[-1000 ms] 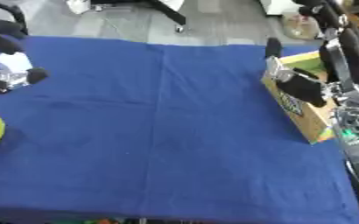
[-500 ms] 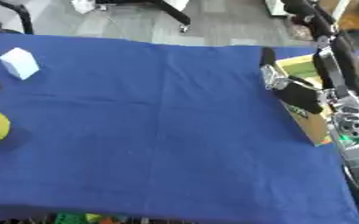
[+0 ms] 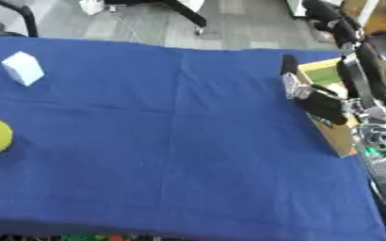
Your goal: Pick up the objects with one hand, pass them to the other hand, and then place them into the box on the other side of the table.
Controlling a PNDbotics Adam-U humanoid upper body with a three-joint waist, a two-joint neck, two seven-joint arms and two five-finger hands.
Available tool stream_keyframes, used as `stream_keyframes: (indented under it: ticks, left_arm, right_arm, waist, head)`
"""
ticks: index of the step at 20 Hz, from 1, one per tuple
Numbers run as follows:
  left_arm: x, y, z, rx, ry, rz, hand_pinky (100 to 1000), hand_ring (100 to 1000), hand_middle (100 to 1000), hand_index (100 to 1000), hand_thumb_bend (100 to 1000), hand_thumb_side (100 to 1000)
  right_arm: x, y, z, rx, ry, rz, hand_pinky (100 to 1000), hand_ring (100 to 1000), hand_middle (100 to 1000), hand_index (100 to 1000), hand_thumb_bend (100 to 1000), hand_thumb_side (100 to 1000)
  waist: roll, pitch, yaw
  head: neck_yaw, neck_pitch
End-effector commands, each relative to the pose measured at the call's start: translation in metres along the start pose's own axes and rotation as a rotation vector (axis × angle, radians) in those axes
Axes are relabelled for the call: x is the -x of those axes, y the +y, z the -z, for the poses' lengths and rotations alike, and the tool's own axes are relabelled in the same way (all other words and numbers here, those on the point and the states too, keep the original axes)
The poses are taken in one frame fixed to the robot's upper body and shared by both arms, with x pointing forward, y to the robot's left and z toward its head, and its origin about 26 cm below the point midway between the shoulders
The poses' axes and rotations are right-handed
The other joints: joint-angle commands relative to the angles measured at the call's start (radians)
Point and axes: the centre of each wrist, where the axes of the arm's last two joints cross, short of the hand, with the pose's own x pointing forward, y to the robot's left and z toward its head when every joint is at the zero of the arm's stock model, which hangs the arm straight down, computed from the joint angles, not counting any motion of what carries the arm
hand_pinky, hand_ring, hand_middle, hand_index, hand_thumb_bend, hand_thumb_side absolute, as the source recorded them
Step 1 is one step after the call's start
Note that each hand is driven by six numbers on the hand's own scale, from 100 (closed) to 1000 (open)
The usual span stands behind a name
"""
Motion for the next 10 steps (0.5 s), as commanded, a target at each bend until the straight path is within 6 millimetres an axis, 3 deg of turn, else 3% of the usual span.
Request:
stream_keyframes:
  ticks: [1,4,10]
  left_arm:
    - [0.011,0.001,0.005,0.001,0.05,-0.001,717,655,654,801,398,240]
    - [0.017,-0.009,0.016,0.032,0.063,-0.025,726,667,668,811,451,243]
    - [0.024,-0.022,0.031,0.084,0.073,-0.061,730,672,674,817,461,235]
  right_arm:
    - [0.0,-0.008,0.003,0.001,-0.014,-0.016,848,891,890,973,100,202]
    - [0.0,-0.007,0.004,0.001,-0.017,-0.013,848,890,889,973,100,200]
    - [0.0,-0.007,0.005,0.001,-0.019,-0.009,848,890,889,974,100,199]
  waist:
    - [0.014,-0.02,-0.001]
    - [0.013,-0.019,-0.002]
    - [0.011,-0.016,-0.007]
  head:
    - [0.006,-0.003]
    - [0.007,-0.003]
    - [0.012,-0.003]
